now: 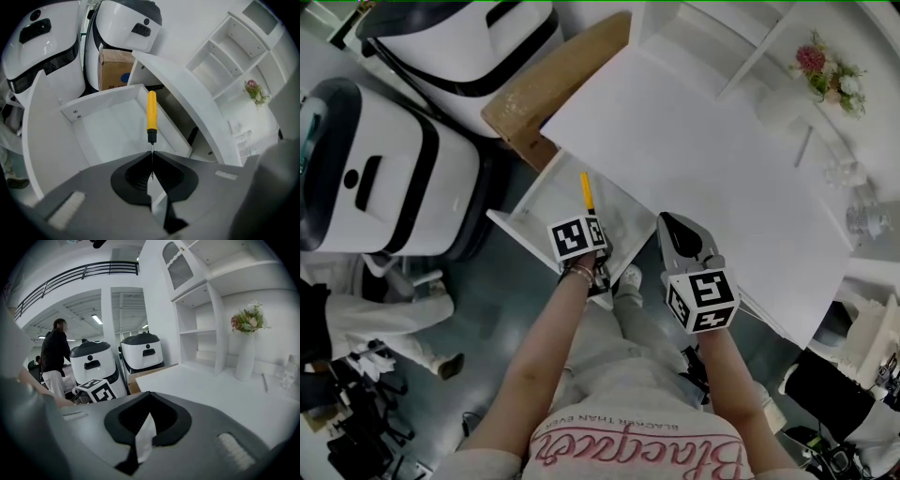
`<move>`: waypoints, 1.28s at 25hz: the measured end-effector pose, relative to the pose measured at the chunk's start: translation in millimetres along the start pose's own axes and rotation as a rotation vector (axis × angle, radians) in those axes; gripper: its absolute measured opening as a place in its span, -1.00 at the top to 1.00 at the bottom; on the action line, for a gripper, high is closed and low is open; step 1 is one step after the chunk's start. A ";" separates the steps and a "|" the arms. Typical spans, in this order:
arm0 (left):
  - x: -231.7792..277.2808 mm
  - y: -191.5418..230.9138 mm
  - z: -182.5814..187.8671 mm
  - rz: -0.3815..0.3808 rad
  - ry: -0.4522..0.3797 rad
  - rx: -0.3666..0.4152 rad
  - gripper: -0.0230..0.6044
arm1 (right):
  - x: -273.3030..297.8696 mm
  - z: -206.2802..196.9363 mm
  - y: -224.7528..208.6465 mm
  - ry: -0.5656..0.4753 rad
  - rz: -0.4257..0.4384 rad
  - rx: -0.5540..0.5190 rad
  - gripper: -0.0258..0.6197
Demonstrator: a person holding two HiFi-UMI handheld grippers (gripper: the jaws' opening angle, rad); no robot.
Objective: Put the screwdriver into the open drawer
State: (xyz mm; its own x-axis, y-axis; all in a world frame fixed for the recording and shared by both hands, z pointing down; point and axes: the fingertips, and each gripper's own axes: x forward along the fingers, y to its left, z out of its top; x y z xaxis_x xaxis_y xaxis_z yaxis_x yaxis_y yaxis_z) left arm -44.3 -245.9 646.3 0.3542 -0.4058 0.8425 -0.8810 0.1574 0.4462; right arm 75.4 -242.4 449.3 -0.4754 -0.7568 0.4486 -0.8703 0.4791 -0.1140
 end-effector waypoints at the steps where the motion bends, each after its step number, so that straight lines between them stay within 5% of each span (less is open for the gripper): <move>1: 3.9 0.4 -0.4 0.002 0.007 -0.009 0.83 | 0.8 -0.2 0.0 0.001 0.002 -0.002 0.92; 16: 57.6 26.3 -10.7 0.051 0.082 -0.132 0.83 | 3.9 -13.8 -16.1 0.037 -0.013 0.014 0.92; 32: 92.3 53.2 -20.4 0.136 0.150 -0.132 0.83 | 3.1 -34.1 -30.0 0.079 -0.046 0.044 0.92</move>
State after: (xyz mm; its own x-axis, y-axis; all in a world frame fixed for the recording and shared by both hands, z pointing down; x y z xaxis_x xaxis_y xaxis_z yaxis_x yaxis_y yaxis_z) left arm -52.0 -256.6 754.0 0.2865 -0.2360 0.9286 -0.8787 0.3216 0.3528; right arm 104.4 -244.0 484.4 -0.4247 -0.7395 0.5223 -0.8967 0.4233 -0.1297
